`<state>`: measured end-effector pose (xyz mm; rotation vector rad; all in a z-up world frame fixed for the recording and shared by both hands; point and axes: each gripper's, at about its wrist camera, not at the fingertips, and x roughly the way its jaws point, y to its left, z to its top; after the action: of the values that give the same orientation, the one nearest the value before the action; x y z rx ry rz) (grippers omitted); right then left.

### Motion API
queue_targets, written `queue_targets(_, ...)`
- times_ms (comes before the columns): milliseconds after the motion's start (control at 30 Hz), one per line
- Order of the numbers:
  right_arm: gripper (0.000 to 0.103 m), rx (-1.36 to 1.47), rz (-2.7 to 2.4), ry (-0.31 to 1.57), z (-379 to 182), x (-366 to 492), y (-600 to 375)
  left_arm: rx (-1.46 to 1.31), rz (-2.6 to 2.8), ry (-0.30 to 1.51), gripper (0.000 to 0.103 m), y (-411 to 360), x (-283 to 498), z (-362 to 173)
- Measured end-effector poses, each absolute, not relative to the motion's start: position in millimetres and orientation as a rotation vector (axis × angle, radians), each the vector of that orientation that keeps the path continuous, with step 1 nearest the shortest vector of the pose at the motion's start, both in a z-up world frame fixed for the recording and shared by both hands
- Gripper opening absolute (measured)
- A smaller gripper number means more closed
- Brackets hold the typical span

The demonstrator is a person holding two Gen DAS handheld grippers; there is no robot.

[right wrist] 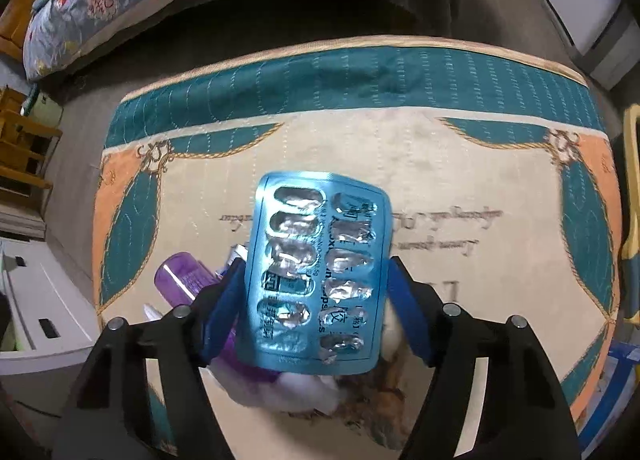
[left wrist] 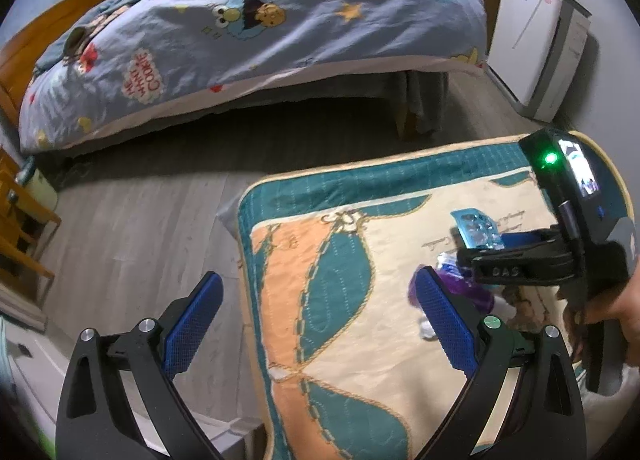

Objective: Collect trash
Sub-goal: 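Grasp the blue blister pack with the right tool while the left grasps a white tissue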

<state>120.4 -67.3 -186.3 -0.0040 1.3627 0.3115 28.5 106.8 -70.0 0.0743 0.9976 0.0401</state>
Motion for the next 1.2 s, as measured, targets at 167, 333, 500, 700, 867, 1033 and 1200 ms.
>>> queue_targets(167,0.068,0.029,0.301,1.331,-169,121,-98,0.105,0.02,1.009,0.096,91,30,-76)
queue_targets(333,0.068,0.049,0.272,1.316,-160,123,-133,0.059,-0.025,1.081,0.096,71,32,-103)
queue_targets(500,0.068,0.065,0.284,1.289,-150,123,-152,0.041,-0.081,1.188,0.095,40,37,-142)
queue_targets(700,0.068,0.069,0.311,1.258,-138,125,-169,0.086,-0.171,1.259,0.068,13,41,-162)
queue_targets(867,0.068,0.097,0.306,1.237,-128,127,-192,0.097,-0.211,1.314,0.039,5,41,-172)
queue_targets(1033,0.068,0.14,0.291,1.216,-120,128,-214,0.167,-0.265,1.329,0.012,-7,36,-160)
queue_targets(1200,0.068,0.17,0.287,1.187,-111,126,-231,0.19,-0.341,1.27,0.011,-22,30,-125)
